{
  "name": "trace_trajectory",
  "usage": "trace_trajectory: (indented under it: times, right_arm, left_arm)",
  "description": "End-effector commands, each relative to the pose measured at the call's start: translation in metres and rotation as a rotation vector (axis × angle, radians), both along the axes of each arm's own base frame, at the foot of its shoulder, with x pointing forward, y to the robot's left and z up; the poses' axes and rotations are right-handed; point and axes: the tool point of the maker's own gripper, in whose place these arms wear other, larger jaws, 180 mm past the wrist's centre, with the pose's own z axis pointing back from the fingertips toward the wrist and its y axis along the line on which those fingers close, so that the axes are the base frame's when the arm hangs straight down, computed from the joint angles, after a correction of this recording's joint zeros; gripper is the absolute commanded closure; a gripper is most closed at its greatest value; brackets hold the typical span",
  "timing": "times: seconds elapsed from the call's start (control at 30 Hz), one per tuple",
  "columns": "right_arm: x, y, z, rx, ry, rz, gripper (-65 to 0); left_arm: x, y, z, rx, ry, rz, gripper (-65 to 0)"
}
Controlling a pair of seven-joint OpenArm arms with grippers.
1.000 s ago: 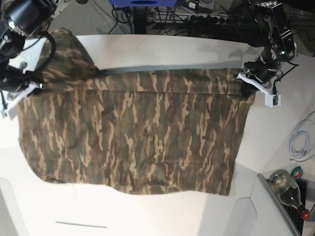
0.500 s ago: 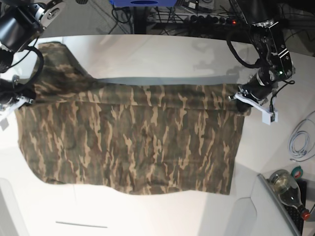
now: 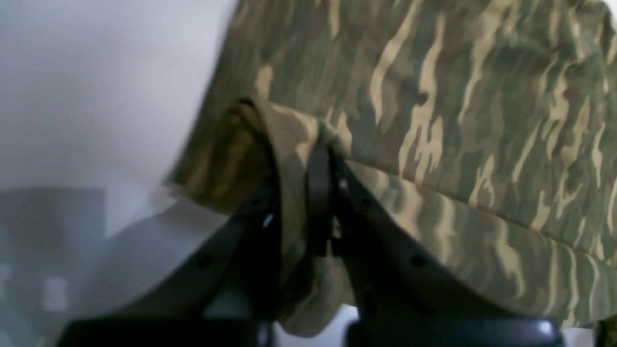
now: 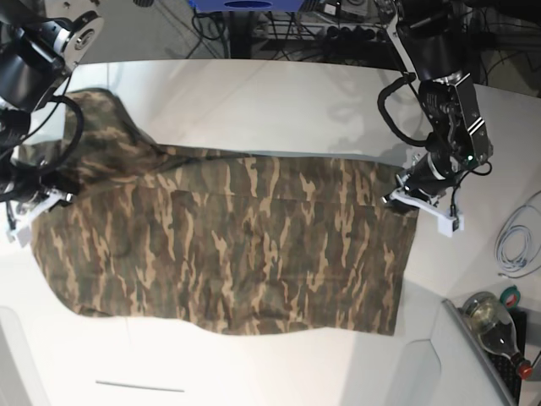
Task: Layout the t-shirt on the table in an organized manner, then fold the t-shirt properly
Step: 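Fold the held edge over the shirt body with both grippers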
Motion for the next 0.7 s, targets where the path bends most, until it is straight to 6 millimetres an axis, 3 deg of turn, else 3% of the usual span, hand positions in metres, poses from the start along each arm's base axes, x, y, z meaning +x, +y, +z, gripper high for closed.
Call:
trace_trajectory:
  times: [0.0, 0.33, 0.37, 0.43, 0.53, 0.67]
  right_arm:
    - [0.019, -0.007, 0.014, -0.01, -0.059, -0.006, 0.0]
    - [0.034, 0.0, -0.007, 0.023, -0.081, -0.002, -1.2]
    - [0.033, 0.001, -0.008, 0.028, -0.074, 0.0, -4.5]
    - [0.034, 0.0, -0.006, 0.026, -0.077, -0.001, -17.3]
    - [0.035, -0.007, 0.01, -0.027, -0.138, 0.002, -30.9]
    - [0.028, -0.007, 0.053, -0.161, -0.272, 0.037, -31.4]
  left_arm:
    - [0.015, 0.005, 0.013, 0.002, -0.055, 0.006, 0.0]
    - [0.02, 0.006, -0.011, -0.031, -0.05, 0.094, 0.0]
    - [0.019, 0.005, -0.014, -0.035, -0.044, 0.094, 0.0]
    - [0.019, 0.005, -0.013, -0.035, -0.045, 0.095, 0.0]
    - [0.022, 0.008, -0.008, -0.037, -0.062, 0.107, 0.0]
    - [0.028, 0.016, 0.011, -0.005, -0.113, 0.105, 0.0]
